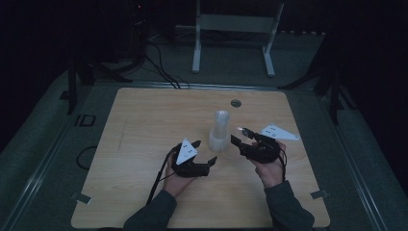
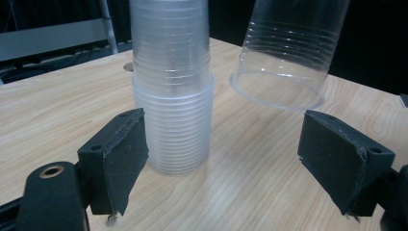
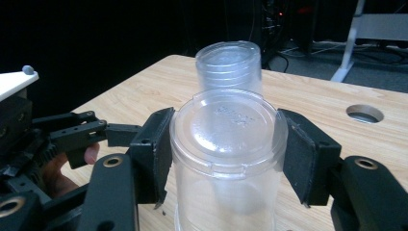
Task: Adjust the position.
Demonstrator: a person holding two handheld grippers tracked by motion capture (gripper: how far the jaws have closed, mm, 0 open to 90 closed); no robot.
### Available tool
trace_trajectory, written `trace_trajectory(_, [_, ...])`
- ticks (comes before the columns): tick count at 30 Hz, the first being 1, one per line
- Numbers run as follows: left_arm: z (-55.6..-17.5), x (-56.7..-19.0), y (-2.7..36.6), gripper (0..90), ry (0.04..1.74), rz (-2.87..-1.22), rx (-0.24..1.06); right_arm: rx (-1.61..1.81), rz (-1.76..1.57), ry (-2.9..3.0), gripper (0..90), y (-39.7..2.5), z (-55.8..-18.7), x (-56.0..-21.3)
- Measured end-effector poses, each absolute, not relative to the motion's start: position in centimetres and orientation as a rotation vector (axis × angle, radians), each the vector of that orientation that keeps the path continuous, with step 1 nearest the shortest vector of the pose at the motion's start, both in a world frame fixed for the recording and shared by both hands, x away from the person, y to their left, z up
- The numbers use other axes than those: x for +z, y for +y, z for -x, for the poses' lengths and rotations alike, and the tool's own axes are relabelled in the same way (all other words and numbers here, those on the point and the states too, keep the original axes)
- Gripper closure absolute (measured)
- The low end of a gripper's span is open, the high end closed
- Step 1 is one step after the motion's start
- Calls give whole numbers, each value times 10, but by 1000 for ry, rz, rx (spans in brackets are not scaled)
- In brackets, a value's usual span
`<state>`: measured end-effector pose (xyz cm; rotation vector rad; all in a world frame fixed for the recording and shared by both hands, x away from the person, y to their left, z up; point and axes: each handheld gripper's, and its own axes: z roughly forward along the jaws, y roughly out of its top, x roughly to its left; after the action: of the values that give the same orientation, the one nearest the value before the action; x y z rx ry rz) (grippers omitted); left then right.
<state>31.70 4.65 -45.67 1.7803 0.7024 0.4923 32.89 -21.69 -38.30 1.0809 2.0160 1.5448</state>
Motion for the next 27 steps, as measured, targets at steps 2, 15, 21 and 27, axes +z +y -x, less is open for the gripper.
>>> trace_trajectory(2, [-315, -457, 46, 175, 696, -1778, 487, 1554, -1081, 2014, 408, -215, -328, -385])
trace_trajectory(15, [-307, -458, 34, 164, 642, -1794, 484, 1644, -1128, 2002, 409, -202, -323, -399])
trace_trajectory(21, [-307, -457, 31, 154, 636, -1792, 488, 1683, -1142, 1997, 409, -198, -322, -402])
trace_trajectory(27, [-309, -457, 26, 152, 631, -1784, 474, 1722, -1157, 1996, 409, -196, -322, -405])
